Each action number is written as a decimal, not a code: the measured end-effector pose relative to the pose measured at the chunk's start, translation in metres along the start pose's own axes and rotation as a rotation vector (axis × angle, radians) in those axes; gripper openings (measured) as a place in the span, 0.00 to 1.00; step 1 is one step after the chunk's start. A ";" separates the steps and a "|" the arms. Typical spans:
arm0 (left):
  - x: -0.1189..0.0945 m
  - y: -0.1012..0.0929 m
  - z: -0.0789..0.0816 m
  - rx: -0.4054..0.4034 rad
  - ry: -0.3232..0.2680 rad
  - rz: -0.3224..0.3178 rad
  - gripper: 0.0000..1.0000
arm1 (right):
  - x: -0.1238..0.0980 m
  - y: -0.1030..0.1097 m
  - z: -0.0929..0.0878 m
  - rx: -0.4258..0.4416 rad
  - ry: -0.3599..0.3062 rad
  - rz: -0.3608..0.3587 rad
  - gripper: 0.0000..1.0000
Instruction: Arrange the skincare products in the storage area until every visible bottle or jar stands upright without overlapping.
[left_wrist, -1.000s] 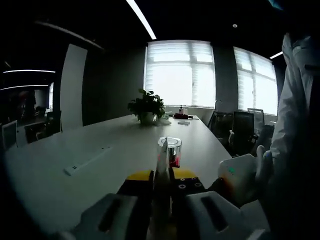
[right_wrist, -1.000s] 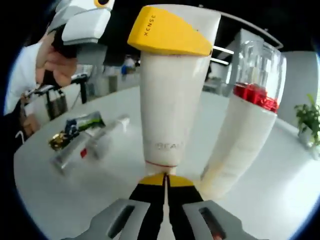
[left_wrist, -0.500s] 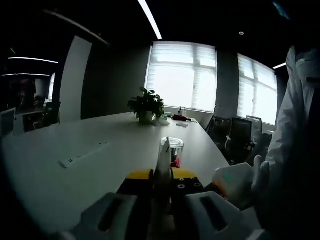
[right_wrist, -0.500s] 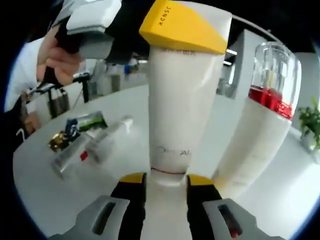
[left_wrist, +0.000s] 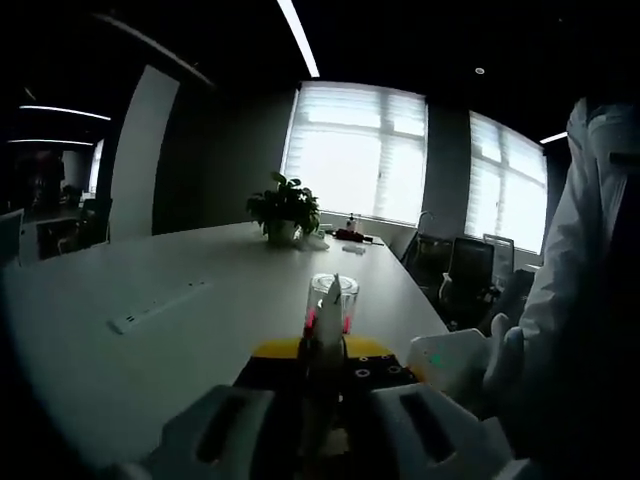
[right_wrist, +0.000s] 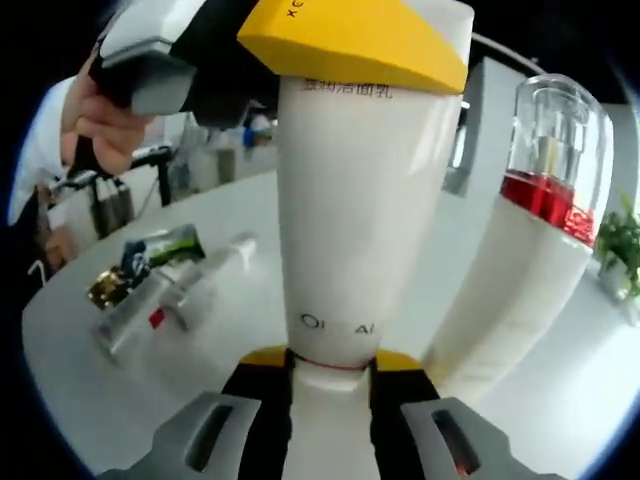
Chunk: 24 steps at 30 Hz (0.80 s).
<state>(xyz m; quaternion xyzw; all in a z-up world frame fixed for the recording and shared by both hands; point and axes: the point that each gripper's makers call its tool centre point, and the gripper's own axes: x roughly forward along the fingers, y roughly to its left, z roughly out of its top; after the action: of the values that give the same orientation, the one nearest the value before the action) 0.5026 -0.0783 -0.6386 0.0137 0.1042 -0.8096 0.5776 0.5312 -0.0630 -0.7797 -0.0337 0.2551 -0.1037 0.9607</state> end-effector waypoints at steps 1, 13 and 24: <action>0.001 -0.003 0.000 -0.002 0.000 -0.004 0.09 | -0.001 0.000 -0.001 0.003 0.002 -0.003 0.23; 0.007 -0.020 0.000 0.042 0.016 -0.038 0.10 | -0.015 -0.006 -0.010 0.022 0.010 -0.042 0.23; 0.007 -0.016 0.005 0.073 0.018 -0.007 0.17 | -0.016 -0.008 -0.010 0.031 0.010 -0.058 0.23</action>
<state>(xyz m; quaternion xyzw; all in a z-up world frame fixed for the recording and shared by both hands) 0.4860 -0.0805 -0.6319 0.0417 0.0800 -0.8146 0.5729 0.5116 -0.0672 -0.7799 -0.0257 0.2570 -0.1356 0.9565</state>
